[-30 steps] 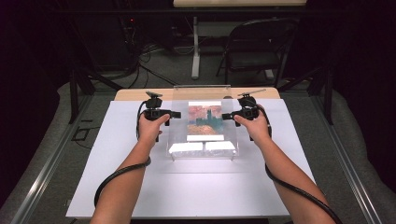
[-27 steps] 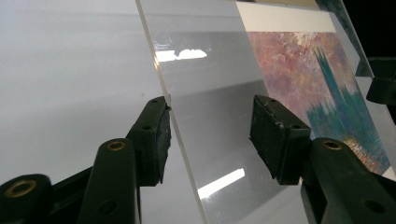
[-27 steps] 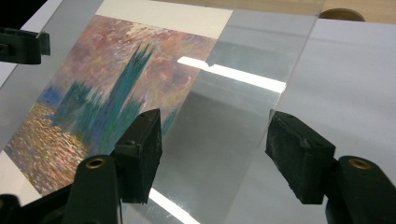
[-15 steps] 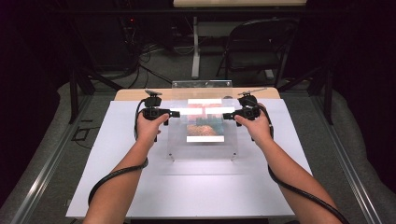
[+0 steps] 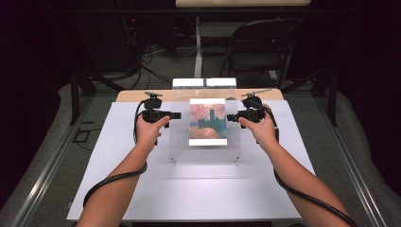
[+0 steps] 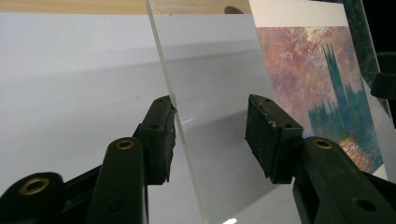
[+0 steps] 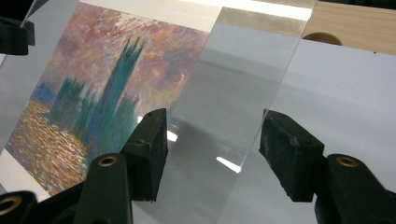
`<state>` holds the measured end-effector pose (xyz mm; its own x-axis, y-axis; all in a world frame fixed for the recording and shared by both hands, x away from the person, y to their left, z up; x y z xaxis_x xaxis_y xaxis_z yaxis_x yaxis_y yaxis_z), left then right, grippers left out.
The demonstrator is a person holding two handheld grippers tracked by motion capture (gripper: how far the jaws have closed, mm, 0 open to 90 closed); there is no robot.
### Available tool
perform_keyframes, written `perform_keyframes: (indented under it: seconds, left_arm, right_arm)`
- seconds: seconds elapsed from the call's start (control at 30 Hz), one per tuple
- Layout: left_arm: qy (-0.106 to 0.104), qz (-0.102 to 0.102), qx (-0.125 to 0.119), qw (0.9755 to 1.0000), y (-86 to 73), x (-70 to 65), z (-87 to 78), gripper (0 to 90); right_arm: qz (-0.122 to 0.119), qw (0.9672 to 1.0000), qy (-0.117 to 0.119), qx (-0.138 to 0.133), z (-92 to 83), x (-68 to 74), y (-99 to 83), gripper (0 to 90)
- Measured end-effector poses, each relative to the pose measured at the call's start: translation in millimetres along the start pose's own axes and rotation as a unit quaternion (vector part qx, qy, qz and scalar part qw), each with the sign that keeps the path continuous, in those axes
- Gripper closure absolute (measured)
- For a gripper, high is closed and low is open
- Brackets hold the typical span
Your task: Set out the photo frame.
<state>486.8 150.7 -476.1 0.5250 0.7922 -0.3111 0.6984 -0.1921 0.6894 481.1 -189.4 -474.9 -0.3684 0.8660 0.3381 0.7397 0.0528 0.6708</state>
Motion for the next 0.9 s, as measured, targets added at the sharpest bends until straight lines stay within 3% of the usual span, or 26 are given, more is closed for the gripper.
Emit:
perform_keyframes:
  seconds: [0.9]
  left_arm:
    - [-0.005, 0.037, -0.044, 0.9983, -13.8, -20.4, -36.5, 61.2]
  right_arm:
    - [-0.04, 0.998, -0.016, -0.047, -39.3, 21.3, -14.8, 51.1]
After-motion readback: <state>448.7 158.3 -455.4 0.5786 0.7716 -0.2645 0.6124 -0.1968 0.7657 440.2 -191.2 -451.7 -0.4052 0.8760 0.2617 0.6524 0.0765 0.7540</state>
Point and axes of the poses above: each handheld gripper's, and its own axes: z roughly forward along the jaws, y roughly out of its top, x roughly to its left, the point moved 1 cm from there along z, roughly forward along the jaws, and after that the axes turned 9 degrees about z, right-handed, at the moved point
